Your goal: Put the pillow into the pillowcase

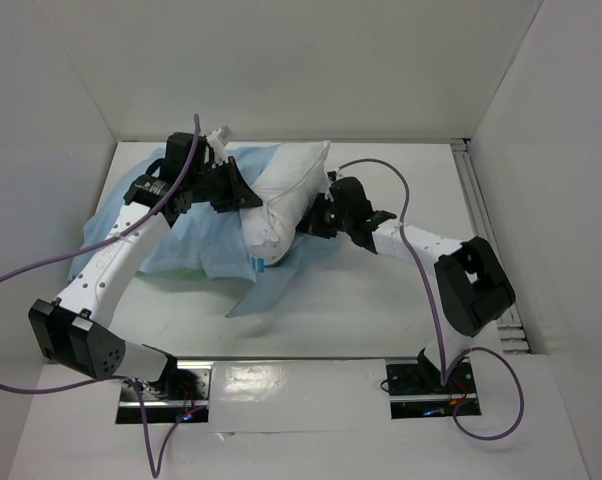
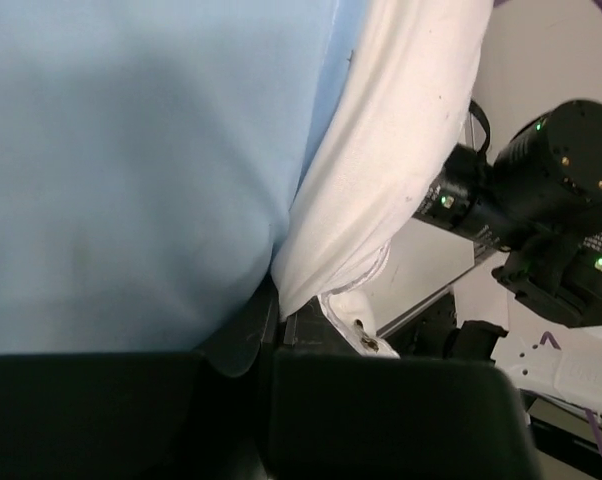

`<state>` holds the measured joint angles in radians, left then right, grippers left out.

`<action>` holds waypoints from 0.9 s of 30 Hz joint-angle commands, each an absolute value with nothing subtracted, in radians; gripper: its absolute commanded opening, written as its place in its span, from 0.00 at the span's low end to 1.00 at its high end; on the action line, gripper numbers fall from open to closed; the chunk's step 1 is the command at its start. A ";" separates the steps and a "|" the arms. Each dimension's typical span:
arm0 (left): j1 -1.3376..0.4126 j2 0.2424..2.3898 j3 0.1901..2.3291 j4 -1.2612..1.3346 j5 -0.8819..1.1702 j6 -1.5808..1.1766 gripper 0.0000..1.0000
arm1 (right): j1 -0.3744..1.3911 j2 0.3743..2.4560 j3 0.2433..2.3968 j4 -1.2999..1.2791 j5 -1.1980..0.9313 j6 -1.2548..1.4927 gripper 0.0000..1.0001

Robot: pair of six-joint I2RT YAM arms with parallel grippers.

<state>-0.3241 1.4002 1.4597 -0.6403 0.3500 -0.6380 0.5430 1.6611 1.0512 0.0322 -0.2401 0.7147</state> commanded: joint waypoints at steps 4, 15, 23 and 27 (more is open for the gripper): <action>-0.225 1.407 1.434 -0.571 0.189 -0.650 0.00 | 0.500 1.549 0.977 -0.126 -0.206 0.614 0.00; -0.207 1.439 1.445 -0.552 0.179 -0.660 0.00 | 0.463 1.390 0.885 -0.222 -0.244 0.603 0.00; -0.235 1.457 1.407 -0.542 0.140 -0.660 0.00 | 0.445 1.339 0.946 -0.320 -0.213 0.572 0.04; -0.235 1.466 1.398 -0.532 0.158 -0.660 0.00 | 0.436 1.339 0.933 -0.331 -0.219 0.562 0.15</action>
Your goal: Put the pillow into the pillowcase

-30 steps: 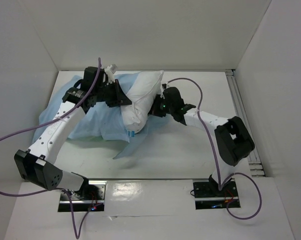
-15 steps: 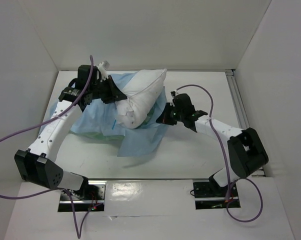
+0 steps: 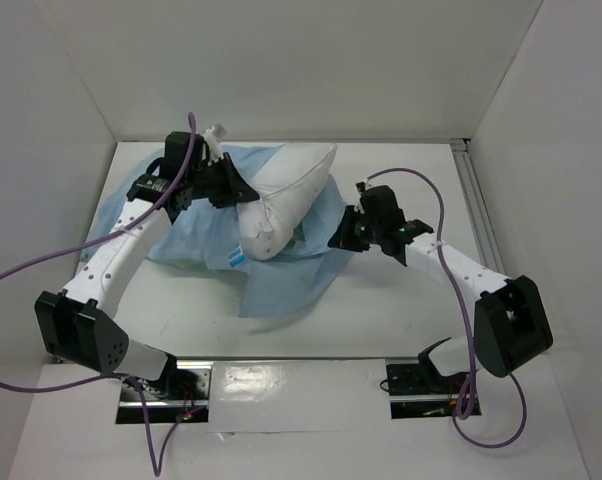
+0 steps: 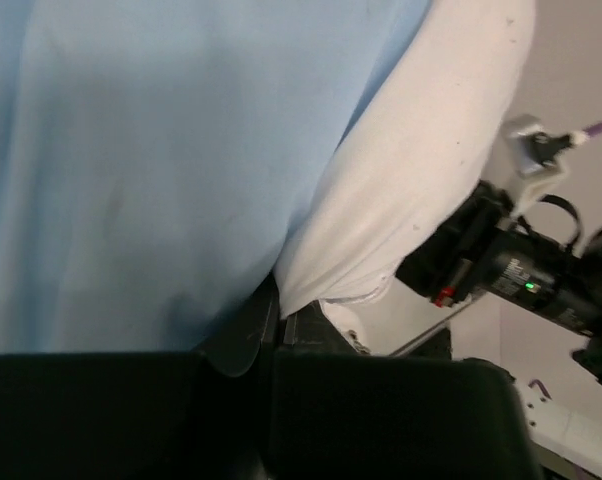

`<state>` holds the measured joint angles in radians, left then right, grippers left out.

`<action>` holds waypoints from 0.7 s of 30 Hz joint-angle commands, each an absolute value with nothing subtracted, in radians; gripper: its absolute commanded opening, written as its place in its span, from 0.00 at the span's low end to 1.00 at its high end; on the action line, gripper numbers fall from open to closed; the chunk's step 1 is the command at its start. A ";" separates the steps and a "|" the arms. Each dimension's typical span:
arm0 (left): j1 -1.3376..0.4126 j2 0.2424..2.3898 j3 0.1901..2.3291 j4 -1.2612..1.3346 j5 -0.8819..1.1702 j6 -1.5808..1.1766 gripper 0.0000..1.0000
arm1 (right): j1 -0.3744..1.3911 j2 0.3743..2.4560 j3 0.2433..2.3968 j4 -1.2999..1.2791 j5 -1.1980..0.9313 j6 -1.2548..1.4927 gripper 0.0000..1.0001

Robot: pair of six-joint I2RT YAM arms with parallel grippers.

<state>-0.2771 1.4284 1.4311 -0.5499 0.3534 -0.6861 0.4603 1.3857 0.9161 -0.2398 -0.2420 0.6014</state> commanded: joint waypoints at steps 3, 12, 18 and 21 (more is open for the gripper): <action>-0.244 1.466 1.397 -0.532 0.158 -0.660 0.00 | 0.436 1.348 0.890 -0.311 -0.201 0.577 0.00; -0.253 1.466 1.387 -0.532 0.158 -0.641 0.00 | 0.426 1.295 0.911 -0.293 -0.171 0.606 0.00; -0.288 1.466 1.388 -0.613 0.288 -0.516 0.00 | 0.338 1.377 0.952 -0.126 -0.170 0.680 0.00; -0.322 1.415 1.376 -0.686 0.238 -0.506 0.00 | 0.287 1.459 1.031 -0.103 -0.120 0.651 0.00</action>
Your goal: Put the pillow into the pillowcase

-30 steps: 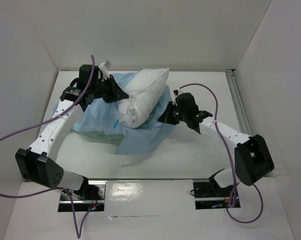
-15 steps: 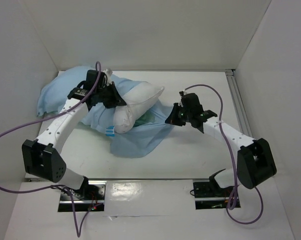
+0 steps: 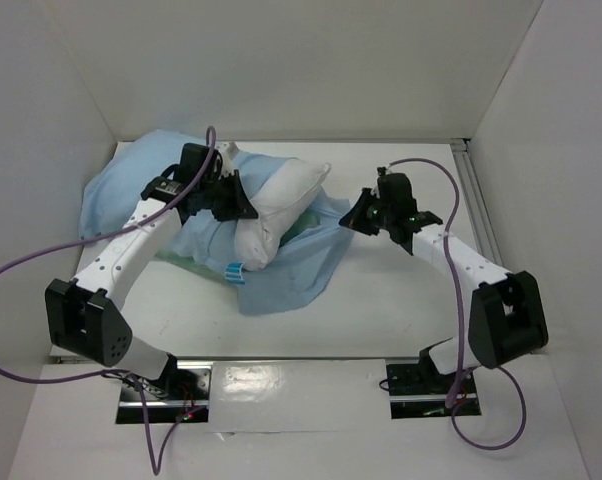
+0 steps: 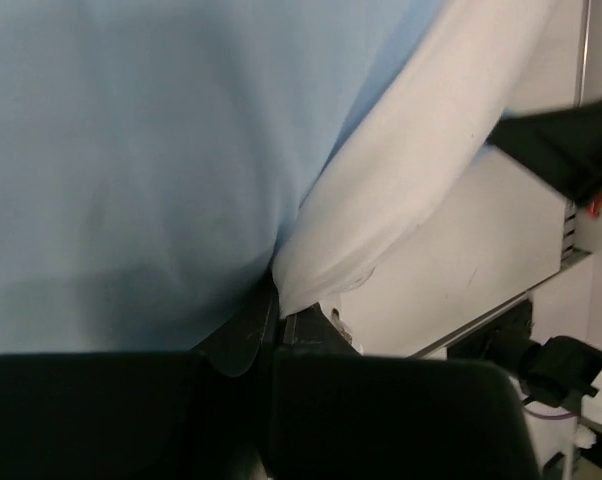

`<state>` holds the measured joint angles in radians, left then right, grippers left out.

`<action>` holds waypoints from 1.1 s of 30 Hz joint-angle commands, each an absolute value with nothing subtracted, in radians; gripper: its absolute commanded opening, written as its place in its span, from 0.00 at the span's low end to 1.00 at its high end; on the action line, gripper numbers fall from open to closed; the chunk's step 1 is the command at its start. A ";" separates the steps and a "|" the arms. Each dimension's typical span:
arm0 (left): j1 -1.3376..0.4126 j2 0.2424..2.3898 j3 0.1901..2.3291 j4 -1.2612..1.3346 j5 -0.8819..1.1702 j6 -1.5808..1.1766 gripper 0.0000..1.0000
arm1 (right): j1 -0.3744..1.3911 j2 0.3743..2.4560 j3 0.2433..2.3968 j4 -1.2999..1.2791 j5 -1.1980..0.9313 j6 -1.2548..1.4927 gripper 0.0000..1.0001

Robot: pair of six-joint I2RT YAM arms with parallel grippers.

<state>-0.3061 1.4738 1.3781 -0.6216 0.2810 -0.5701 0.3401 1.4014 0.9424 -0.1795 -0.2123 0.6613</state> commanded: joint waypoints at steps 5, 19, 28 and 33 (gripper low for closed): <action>-0.344 1.318 1.347 -0.721 0.227 -0.552 0.00 | 0.227 1.588 1.076 -0.256 -0.005 0.589 0.00; -0.492 1.368 1.301 -0.407 0.351 -0.813 0.00 | 0.357 1.606 1.049 -0.290 0.011 0.617 0.00; -0.492 1.367 1.290 -0.407 0.333 -0.813 0.00 | 0.431 1.517 1.058 -0.308 0.109 0.663 0.49; -0.492 1.367 1.299 -0.407 0.333 -0.813 0.00 | 0.472 1.529 1.049 -0.259 0.149 0.672 0.58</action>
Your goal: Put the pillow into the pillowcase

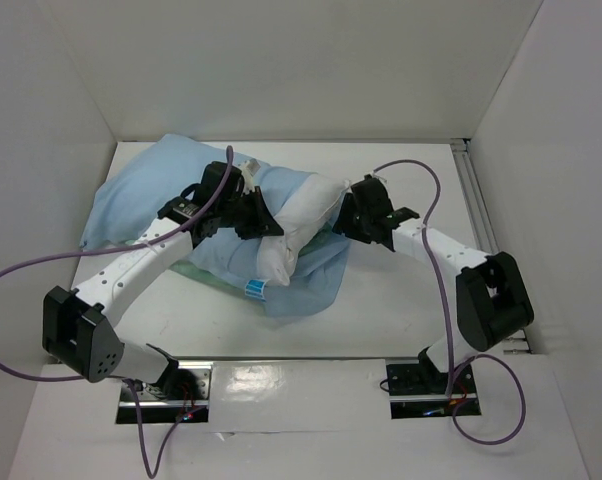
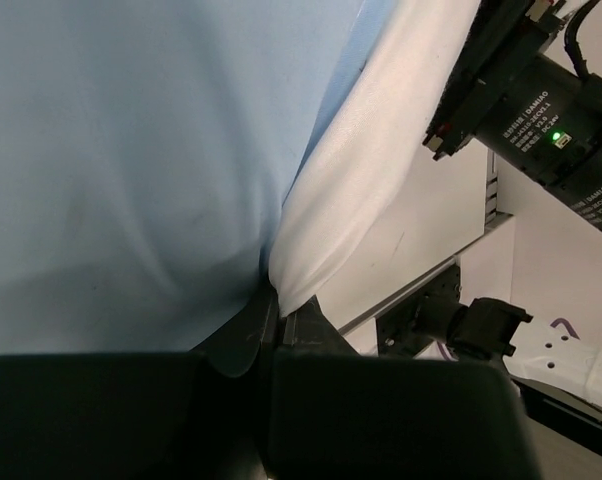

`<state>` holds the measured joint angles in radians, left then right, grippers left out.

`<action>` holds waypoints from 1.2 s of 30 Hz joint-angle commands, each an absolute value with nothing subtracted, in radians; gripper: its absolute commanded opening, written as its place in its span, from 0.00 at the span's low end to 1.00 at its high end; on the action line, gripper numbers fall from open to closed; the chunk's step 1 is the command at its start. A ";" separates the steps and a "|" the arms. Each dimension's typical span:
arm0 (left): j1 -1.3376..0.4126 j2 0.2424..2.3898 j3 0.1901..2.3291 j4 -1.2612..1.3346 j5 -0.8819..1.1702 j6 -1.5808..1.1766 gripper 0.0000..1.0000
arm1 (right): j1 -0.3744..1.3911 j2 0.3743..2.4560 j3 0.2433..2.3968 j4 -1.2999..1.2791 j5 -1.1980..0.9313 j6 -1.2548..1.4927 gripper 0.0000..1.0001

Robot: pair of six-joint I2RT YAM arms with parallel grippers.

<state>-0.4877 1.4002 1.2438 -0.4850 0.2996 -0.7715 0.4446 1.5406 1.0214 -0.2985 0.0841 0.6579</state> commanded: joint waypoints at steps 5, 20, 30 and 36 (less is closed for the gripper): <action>-0.492 1.367 1.308 -0.416 0.333 -0.813 0.00 | 0.517 1.646 1.126 -0.244 0.231 0.641 0.60; -0.472 1.307 1.318 -0.436 0.324 -0.831 0.00 | 0.548 1.801 1.124 -0.198 0.480 0.653 0.00; -0.433 1.312 1.281 -0.672 0.244 -0.692 0.00 | 0.365 1.497 0.991 -0.066 0.198 0.632 0.00; -0.433 1.353 1.259 -0.742 0.272 -0.597 0.00 | 0.183 1.437 0.917 0.160 -0.173 0.751 0.00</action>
